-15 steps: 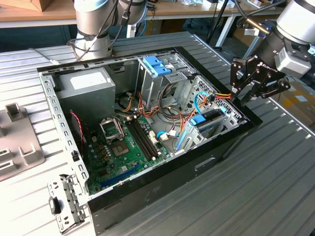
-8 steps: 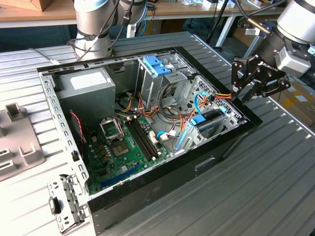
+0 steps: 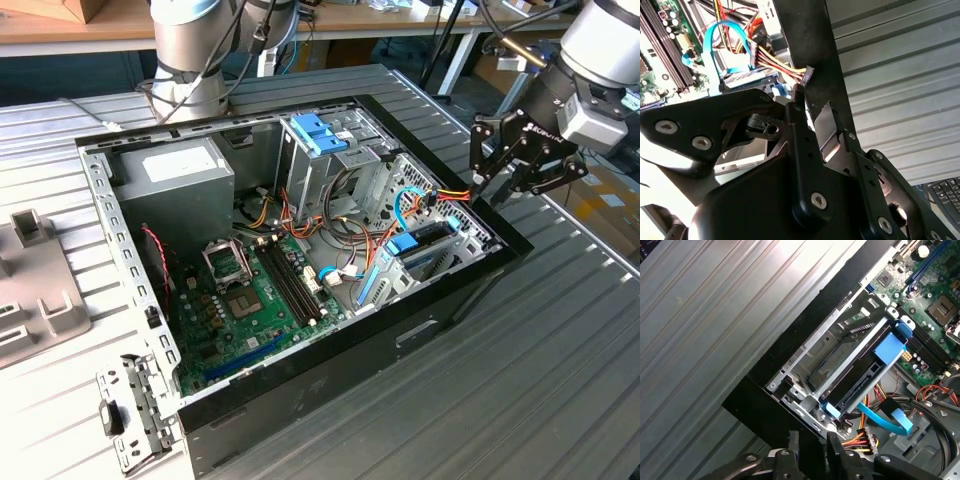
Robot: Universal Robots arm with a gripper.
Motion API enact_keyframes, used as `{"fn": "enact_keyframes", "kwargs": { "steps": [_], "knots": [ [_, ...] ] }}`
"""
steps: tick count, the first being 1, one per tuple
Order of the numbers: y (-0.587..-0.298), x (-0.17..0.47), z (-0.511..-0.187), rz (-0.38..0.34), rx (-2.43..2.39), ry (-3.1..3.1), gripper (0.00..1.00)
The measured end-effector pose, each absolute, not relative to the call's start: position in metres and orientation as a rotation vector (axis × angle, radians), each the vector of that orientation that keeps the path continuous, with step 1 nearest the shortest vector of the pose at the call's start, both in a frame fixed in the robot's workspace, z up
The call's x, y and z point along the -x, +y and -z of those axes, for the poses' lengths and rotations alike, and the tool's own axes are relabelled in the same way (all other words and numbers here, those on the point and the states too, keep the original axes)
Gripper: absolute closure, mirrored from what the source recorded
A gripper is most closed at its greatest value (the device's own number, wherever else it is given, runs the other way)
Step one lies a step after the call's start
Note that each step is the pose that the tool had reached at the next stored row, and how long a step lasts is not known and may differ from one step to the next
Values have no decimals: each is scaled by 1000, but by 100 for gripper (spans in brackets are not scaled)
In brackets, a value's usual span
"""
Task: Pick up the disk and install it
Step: 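Insert the first disk wire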
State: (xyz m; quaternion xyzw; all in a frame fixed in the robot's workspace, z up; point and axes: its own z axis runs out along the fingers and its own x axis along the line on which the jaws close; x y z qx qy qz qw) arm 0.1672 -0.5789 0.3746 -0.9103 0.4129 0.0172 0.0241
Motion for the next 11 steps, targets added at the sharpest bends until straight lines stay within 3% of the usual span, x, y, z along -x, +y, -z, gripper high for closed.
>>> {"fn": "enact_keyframes", "kwargs": {
  "steps": [11],
  "knots": [
    [-565, -171, -369, -55, 2850, 1205, 64]
  ]
}}
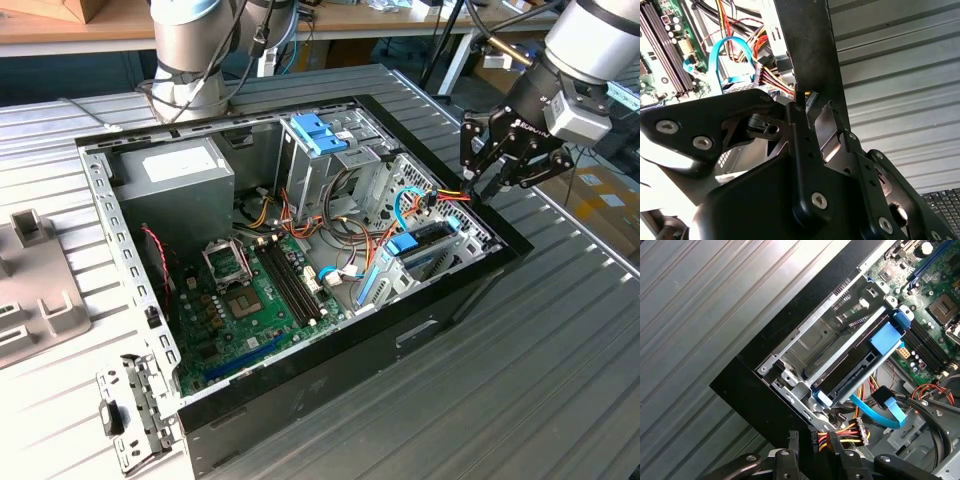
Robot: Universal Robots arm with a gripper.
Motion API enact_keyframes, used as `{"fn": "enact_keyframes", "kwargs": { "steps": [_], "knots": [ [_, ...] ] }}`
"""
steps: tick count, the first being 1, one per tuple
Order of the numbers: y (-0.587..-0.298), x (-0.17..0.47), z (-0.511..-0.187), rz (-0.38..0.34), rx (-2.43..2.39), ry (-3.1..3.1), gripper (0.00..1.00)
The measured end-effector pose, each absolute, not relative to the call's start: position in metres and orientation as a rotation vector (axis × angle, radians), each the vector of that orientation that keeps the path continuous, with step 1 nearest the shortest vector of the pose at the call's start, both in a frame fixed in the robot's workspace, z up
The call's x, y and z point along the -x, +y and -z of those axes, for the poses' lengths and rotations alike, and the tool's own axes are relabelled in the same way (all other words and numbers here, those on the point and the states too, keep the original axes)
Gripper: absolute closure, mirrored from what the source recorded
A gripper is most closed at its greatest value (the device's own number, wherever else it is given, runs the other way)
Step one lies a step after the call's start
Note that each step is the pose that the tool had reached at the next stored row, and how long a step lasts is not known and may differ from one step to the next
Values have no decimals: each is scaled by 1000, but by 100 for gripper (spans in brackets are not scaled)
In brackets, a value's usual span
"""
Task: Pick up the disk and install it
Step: 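Insert the first disk wire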
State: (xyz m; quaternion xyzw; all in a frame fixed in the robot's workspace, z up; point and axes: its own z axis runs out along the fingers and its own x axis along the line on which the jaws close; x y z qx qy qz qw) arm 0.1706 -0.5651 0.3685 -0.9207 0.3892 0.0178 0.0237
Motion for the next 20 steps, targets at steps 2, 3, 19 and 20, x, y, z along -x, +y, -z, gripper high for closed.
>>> {"fn": "enact_keyframes", "kwargs": {
  "steps": [2, 3, 19, 20],
  "knots": [
    [-565, -171, -367, -55, 2852, 1200, 64],
    [-565, -171, -366, -55, 2852, 1200, 64],
    [-565, -171, -365, -55, 2853, 1198, 82],
    [-565, -171, -365, -55, 2853, 1197, 82]
  ]
}}
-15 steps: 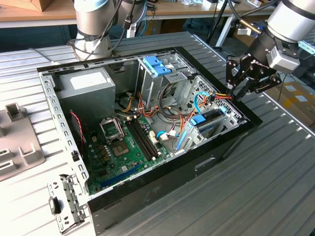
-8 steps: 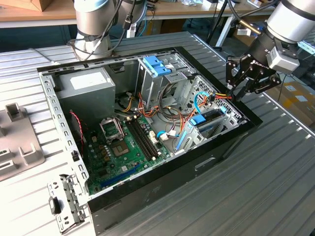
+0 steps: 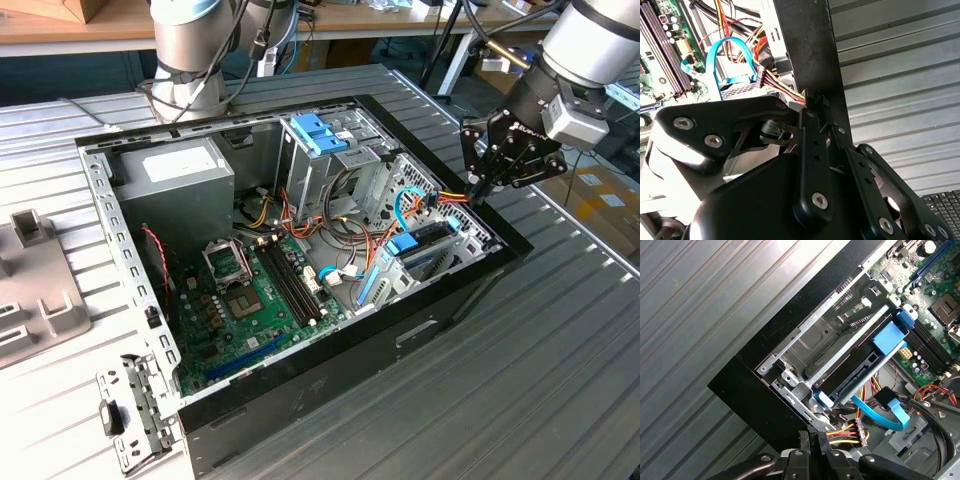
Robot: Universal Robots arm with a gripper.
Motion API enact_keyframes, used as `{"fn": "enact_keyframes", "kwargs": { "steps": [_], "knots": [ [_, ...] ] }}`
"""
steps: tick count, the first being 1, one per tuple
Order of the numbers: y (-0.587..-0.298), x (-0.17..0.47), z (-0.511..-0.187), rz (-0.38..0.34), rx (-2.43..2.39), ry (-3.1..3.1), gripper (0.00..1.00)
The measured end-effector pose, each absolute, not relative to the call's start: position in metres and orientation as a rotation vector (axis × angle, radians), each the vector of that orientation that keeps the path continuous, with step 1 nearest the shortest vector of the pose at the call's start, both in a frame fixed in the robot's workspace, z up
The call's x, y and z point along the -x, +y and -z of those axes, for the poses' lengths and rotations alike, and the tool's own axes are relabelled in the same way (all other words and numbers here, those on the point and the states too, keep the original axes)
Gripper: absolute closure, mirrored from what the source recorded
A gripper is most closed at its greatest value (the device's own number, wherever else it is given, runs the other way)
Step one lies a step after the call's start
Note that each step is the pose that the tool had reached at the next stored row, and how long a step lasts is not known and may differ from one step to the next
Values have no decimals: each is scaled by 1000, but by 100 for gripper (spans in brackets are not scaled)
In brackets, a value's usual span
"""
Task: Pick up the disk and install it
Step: 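Insert the first disk wire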
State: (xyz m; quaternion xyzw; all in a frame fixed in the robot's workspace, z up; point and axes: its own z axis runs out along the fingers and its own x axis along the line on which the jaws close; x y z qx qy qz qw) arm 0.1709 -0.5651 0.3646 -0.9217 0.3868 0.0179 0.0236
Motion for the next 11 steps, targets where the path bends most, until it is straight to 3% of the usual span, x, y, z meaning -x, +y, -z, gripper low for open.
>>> {"fn": "enact_keyframes", "kwargs": {
  "steps": [11],
  "knots": [
    [-565, -171, -375, -63, 2842, 1192, 82]
  ]
}}
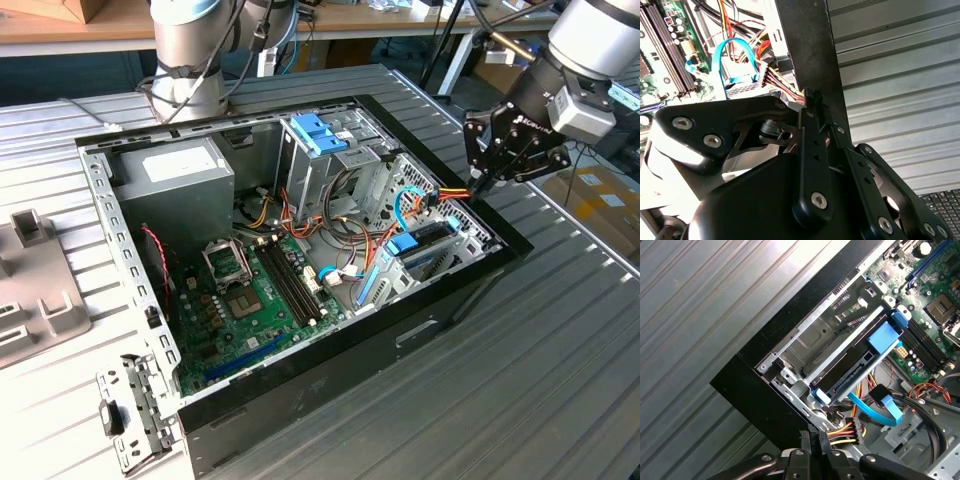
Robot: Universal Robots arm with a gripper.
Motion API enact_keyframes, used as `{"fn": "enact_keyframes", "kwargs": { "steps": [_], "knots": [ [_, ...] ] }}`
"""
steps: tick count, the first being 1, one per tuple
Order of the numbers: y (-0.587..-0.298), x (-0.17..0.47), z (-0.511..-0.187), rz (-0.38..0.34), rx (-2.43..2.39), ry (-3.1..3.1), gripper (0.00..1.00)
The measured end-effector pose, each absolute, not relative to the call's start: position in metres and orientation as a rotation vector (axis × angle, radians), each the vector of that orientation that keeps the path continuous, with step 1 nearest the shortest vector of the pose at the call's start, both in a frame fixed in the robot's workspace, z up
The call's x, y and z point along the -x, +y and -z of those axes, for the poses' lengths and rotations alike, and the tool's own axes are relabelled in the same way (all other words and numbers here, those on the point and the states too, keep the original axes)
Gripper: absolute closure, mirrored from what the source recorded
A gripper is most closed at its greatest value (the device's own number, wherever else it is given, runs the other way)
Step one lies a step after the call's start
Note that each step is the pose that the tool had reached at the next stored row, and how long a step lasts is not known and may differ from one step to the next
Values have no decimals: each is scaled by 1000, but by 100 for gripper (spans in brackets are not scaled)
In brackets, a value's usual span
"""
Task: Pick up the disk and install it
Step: 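Insert the first disk wire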
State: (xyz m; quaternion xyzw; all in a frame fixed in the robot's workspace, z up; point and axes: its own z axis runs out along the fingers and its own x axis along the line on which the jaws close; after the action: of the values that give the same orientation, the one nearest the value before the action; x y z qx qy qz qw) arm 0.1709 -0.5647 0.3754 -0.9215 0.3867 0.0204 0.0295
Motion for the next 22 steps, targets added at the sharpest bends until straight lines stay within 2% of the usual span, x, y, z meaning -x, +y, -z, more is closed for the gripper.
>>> {"fn": "enact_keyframes", "kwargs": {
  "steps": [22],
  "knots": [
    [-565, -161, -377, -89, 2802, 1175, 83]
  ]
}}
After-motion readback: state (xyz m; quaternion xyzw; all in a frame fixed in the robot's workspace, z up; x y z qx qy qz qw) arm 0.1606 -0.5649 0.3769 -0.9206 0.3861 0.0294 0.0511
